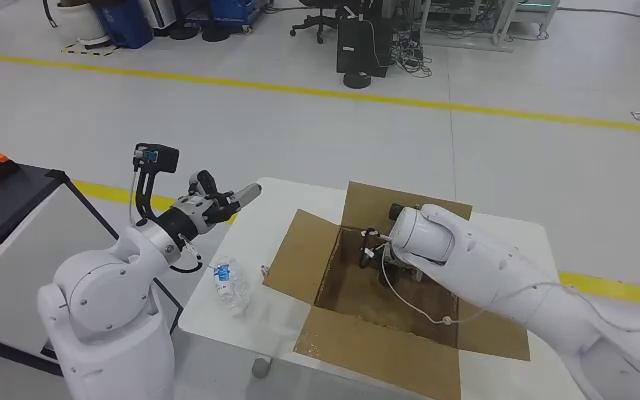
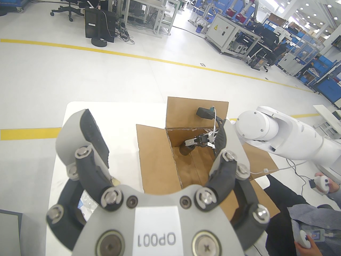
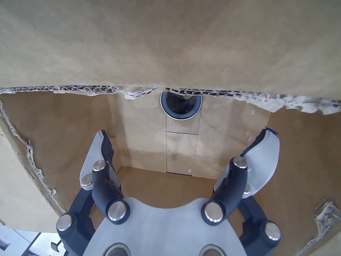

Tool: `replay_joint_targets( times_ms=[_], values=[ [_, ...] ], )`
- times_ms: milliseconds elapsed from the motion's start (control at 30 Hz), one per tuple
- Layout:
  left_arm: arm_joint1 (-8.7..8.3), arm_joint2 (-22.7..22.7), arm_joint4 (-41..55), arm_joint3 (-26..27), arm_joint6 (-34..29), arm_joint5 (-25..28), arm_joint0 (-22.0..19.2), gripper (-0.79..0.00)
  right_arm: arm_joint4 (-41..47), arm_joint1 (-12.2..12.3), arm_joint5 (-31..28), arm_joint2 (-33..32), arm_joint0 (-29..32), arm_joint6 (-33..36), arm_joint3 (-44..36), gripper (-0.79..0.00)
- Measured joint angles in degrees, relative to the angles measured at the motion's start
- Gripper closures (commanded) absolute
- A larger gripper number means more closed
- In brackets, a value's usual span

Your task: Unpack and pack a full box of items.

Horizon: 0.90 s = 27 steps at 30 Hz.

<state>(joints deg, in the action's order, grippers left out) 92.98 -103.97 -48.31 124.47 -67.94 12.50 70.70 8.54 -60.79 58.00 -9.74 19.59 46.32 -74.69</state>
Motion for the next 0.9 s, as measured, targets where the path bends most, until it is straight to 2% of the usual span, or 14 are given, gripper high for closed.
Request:
replay_joint_targets(
  times_ms=[200, 400, 633, 900],
  values=[
    [0.00, 0.00, 0.00, 0.00, 0.00, 0.00, 0.00, -0.785, -0.11, 0.00, -0.08, 0.00, 0.11, -0.11, -0.03, -0.785],
    [0.00, 0.00, 0.00, 0.00, 0.00, 0.00, 0.00, -0.785, -8.46, -0.79, 0.01, 0.00, 2.42, -2.83, -0.06, -0.785],
    [0.00, 0.00, 0.00, 0.00, 0.00, 0.00, 0.00, -0.785, -16.94, -3.41, 0.00, 0.00, 3.76, -0.13, 1.67, -0.785],
    [0.00, 0.00, 0.00, 0.00, 0.00, 0.00, 0.00, -0.785, -25.81, -7.04, 0.00, 0.00, 6.27, -0.03, 4.01, -0.785]
  ],
)
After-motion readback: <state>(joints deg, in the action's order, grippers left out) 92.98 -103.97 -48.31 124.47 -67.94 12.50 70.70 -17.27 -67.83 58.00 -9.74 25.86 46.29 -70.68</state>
